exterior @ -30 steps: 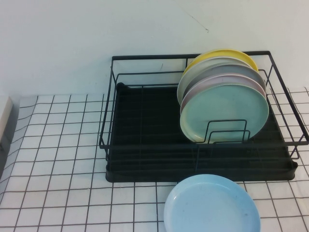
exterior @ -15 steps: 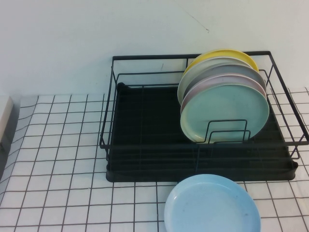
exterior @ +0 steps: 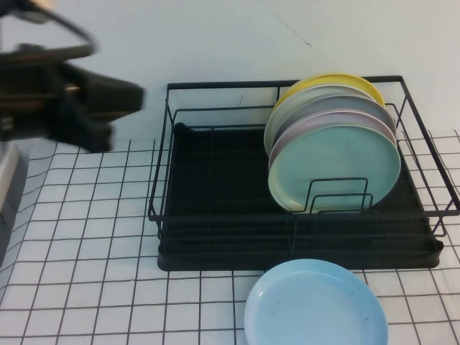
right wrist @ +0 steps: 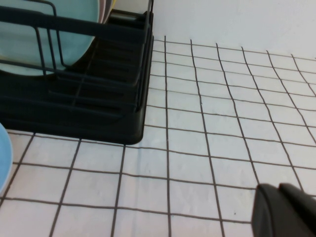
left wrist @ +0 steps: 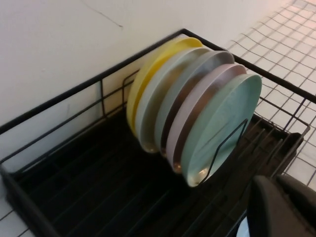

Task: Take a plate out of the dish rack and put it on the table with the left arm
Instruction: Grasp the plate from the shelf

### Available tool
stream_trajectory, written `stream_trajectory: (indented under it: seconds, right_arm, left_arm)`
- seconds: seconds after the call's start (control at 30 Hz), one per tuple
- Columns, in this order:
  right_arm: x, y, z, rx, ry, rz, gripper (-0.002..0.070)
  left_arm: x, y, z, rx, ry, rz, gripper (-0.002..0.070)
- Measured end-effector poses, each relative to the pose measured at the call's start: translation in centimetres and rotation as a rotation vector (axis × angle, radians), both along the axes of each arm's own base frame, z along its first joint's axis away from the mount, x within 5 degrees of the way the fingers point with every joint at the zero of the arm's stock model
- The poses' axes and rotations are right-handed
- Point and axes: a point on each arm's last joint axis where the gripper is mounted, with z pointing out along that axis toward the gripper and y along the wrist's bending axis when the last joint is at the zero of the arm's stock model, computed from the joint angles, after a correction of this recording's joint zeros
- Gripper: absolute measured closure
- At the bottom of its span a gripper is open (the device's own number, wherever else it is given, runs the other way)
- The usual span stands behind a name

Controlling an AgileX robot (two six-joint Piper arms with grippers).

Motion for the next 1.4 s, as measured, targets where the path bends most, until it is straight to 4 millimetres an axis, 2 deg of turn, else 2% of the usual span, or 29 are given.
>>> stream_trajectory:
  seconds: [0.17, 0.33, 0.43, 0.6, 0.67, 0.73, 0.83, 0.93, 1.03, 1.23, 1.4]
  right_arm:
    - [0.0, 0.0, 0.0, 0.0, 0.0, 0.0, 0.0679]
    - [0.0, 0.0, 0.0, 0.0, 0.0, 0.0, 0.0679]
    - [0.0, 0.0, 0.0, 0.0, 0.0, 0.0, 0.0679]
    - [0.0, 0.0, 0.0, 0.0, 0.0, 0.0, 0.0679]
    - [0.0, 0.0, 0.0, 0.0, 0.0, 0.0, 0.0679]
    - [0.0, 0.0, 0.0, 0.0, 0.0, 0.0, 0.0679]
    - [0.0, 0.0, 0.0, 0.0, 0.0, 0.0, 0.0679]
    - [0.0, 0.0, 0.0, 0.0, 0.0, 0.0, 0.0679]
    - [0.0, 0.0, 0.0, 0.0, 0.0, 0.0, 0.0679]
    - [0.0, 0.0, 0.0, 0.0, 0.0, 0.0, 0.0679]
    - [0.0, 0.0, 0.0, 0.0, 0.0, 0.0, 0.0679]
  left_arm:
    - [4.2, -5.0, -1.6, 0.056, 0.008, -0.107, 0.0678]
    - [6.9, -10.0, -3.7, 0.184, -0.045, -0.235, 0.0652]
    - [8.3, -12.1, -4.9, 0.223, -0.053, -0.291, 0.057]
    - [10.1, -14.7, -7.1, 0.332, -0.137, -0.392, 0.0304]
    - [10.4, -15.8, -8.1, 0.386, -0.198, -0.438, 0.0254]
    - [10.6, -17.0, -9.0, 0.432, -0.261, -0.466, 0.025]
    - [10.9, -18.3, -10.2, 0.479, -0.319, -0.475, 0.0291]
    - [11.5, -19.0, -11.2, 0.518, -0.363, -0.464, 0.0333]
    - [12.0, -19.2, -11.9, 0.533, -0.38, -0.43, 0.0347]
    - [12.0, -19.4, -11.7, 0.512, -0.38, -0.413, 0.0354]
    - [11.6, -19.2, -9.9, 0.463, -0.394, -0.364, 0.0354]
